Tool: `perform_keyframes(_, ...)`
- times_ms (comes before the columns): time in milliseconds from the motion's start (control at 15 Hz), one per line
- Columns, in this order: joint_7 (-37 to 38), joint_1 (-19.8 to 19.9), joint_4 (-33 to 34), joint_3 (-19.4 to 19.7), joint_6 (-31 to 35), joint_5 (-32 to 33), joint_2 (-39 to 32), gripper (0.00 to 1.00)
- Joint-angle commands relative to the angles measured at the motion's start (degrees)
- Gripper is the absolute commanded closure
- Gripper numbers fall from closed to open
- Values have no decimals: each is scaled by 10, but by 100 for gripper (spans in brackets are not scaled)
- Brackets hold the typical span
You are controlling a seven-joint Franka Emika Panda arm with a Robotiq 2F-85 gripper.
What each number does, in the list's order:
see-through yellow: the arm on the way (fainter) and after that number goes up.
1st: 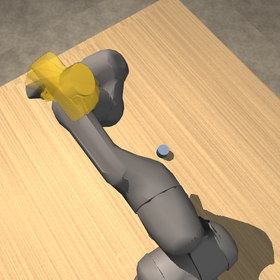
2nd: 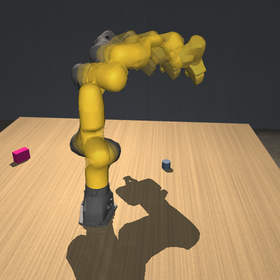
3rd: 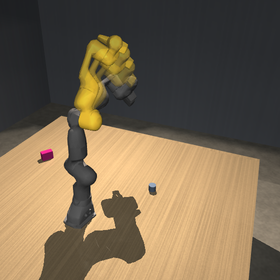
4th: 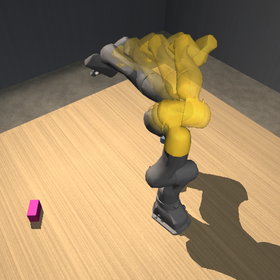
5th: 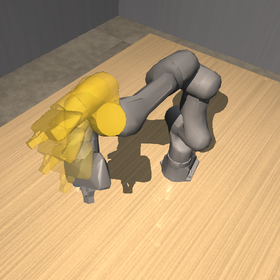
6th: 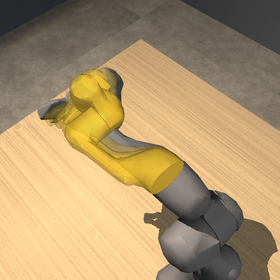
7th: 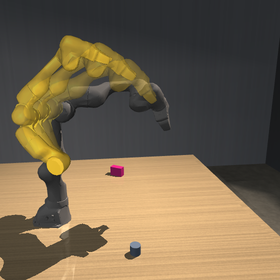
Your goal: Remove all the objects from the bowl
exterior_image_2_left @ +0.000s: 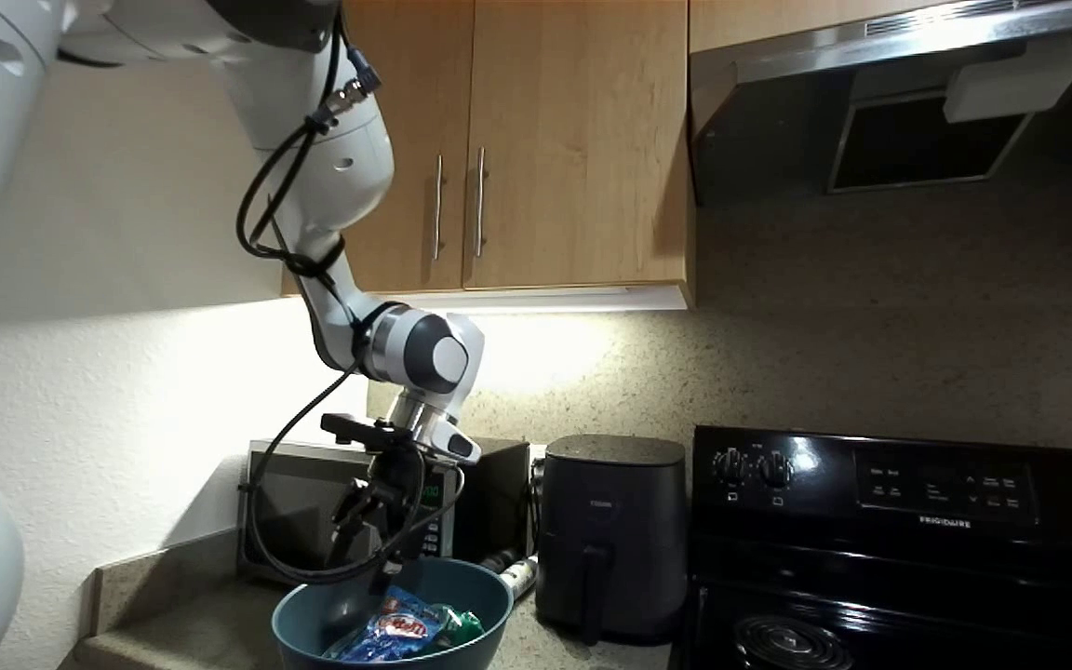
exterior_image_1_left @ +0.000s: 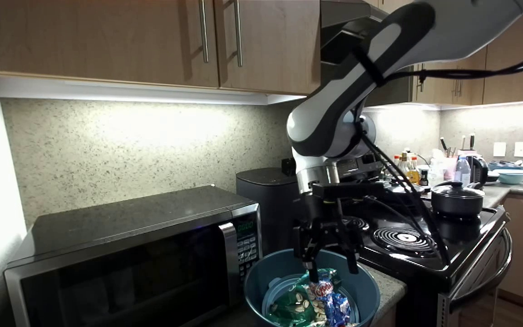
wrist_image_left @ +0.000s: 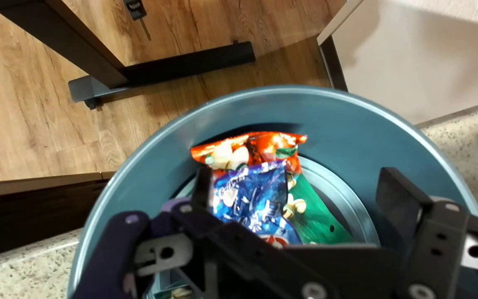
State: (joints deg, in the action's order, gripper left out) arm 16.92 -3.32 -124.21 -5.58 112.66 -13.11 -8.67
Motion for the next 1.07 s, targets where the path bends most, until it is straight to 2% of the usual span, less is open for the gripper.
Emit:
perform_keyframes(0, 15, -11, 52, 10, 30, 14, -73, 0)
perform_keyframes(267, 51, -26, 75, 30, 67, 54, -125, 0)
perform_keyframes(333, 58, -28, 80, 35, 69, 59, -136, 16)
perform_keyframes(400, 63, -30, 85, 39, 68, 63, -145, 26)
perform_keyframes(667, 82, -38, 101, 50, 67, 69, -166, 53)
perform_keyframes(1000, 109, -39, 105, 50, 57, 50, -150, 85)
